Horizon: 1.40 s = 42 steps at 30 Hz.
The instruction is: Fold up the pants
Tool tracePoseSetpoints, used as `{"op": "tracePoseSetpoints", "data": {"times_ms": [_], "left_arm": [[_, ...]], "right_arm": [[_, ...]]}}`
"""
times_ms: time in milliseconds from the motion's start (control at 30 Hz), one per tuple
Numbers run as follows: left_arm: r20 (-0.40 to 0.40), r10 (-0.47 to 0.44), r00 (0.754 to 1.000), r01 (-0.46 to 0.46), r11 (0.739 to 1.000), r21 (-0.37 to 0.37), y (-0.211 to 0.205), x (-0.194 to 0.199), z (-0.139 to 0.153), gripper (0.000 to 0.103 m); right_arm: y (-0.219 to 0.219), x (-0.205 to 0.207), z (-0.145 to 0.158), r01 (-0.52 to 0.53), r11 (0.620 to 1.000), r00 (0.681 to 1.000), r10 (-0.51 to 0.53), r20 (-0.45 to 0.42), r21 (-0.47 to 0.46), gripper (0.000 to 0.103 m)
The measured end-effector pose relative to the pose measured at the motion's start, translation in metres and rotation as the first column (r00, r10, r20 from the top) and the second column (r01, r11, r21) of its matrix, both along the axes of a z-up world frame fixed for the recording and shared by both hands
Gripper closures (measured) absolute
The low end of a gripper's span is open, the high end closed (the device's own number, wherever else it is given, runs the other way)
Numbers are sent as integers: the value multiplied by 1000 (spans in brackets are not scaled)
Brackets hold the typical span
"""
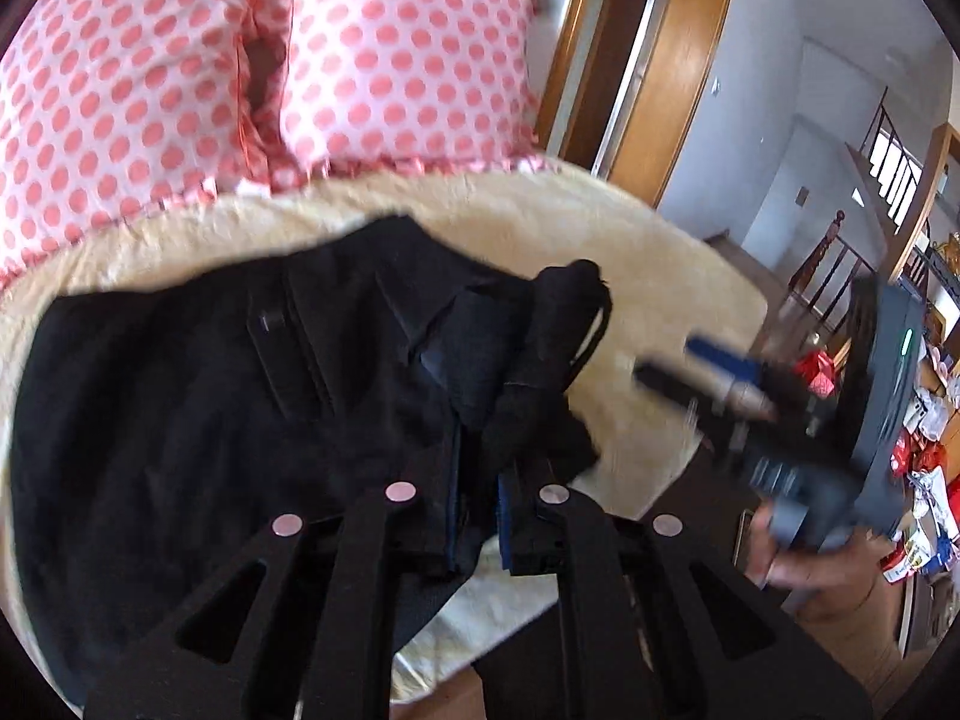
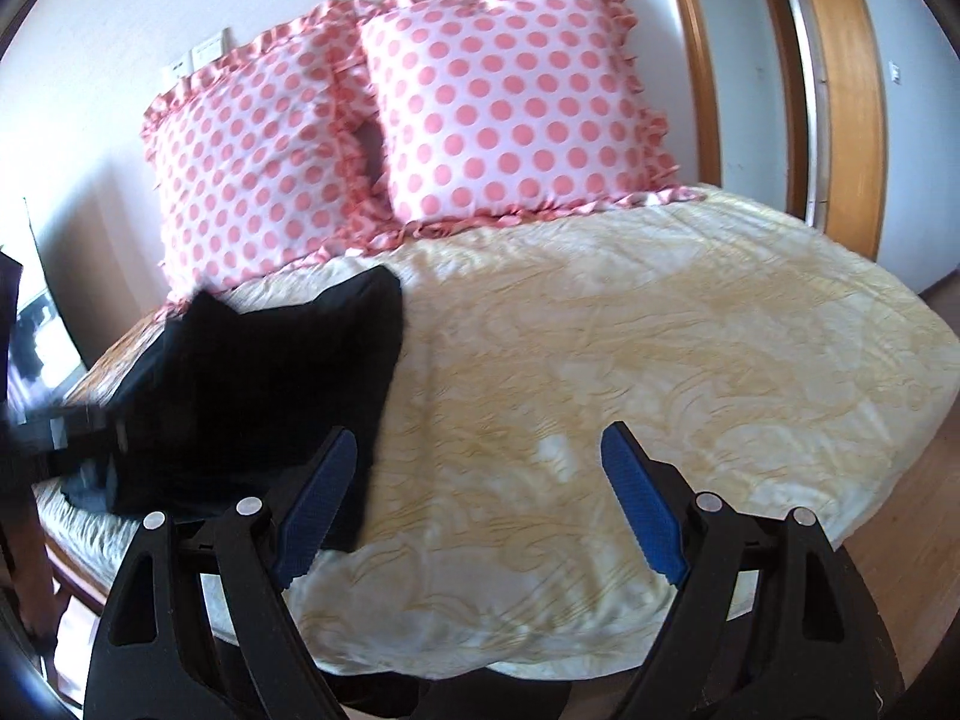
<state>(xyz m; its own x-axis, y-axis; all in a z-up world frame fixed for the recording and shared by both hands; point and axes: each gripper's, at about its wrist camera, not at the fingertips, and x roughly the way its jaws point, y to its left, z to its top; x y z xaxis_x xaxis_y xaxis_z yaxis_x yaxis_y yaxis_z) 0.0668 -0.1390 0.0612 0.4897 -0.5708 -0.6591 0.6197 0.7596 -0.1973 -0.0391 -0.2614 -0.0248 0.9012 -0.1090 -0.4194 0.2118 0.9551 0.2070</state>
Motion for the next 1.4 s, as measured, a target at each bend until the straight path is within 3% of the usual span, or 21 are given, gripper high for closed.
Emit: {"op": "tracePoseSetpoints", "data": {"times_ms": [67, 167, 233, 300, 367, 433, 567, 667, 767, 833, 933, 1067, 1167, 1267, 1400], "left_arm": [[7, -14, 1000, 14, 1000, 9, -4, -5, -7, 87], [0, -68, 998, 68, 997, -32, -1, -16, -2, 58], [15, -90, 996, 91, 990, -109, 16, -28, 12, 26], [90, -3, 996, 15, 991, -133, 42, -33, 24, 9], [157, 129, 979, -111, 987, -115, 69, -28, 32, 8], [167, 260, 951, -246, 964, -98, 97, -13, 30, 8], [156, 377, 913, -375, 926, -46, 120, 7, 13, 8], [135, 391, 911, -398, 916, 36, 119, 16, -5, 8], [62, 374, 925, -378, 921, 92, 119, 15, -26, 7], [31, 368, 929, -369, 924, 95, 120, 11, -38, 7], [67, 368, 927, -373, 923, 97, 119, 1, -40, 7], [55, 366, 929, -369, 926, 74, 127, 2, -34, 6], [139, 407, 903, -419, 904, 78, 138, -4, -23, 2], [165, 434, 885, -451, 888, 84, 146, -3, -18, 2], [108, 440, 892, -447, 892, 61, 157, 0, -21, 2]], "right_arm": [[-1, 1, 7, 6, 1000, 1000, -6, 18, -1, 18], [5, 0, 26, -12, 1000, 996, 13, 90, -17, 18], [10, -1, 36, -31, 999, 989, 34, 140, -25, 18], [23, 2, 47, -92, 995, 976, 97, 194, -35, 18], [44, 11, 52, -194, 978, 957, 205, 203, -72, 19], [71, 26, 52, -306, 945, 927, 324, 187, -117, 22], [115, 59, 41, -430, 884, 888, 451, 94, -183, 24], [120, 82, 26, -423, 895, 905, 426, -16, -144, 24], [115, 93, -1, -369, 925, 920, 351, -172, -88, 23], [118, 80, -10, -355, 926, 927, 331, -176, -128, 23], [121, 74, -10, -351, 928, 928, 327, -179, -123, 23], [95, 76, 16, -373, 927, 921, 365, -133, -35, 23], [54, 97, 42, -340, 938, 935, 344, -83, 62, 17], [25, 140, 43, -304, 940, 932, 327, -157, 154, 17], [19, 182, 34, -318, 927, 899, 361, -248, 198, 17]]}}
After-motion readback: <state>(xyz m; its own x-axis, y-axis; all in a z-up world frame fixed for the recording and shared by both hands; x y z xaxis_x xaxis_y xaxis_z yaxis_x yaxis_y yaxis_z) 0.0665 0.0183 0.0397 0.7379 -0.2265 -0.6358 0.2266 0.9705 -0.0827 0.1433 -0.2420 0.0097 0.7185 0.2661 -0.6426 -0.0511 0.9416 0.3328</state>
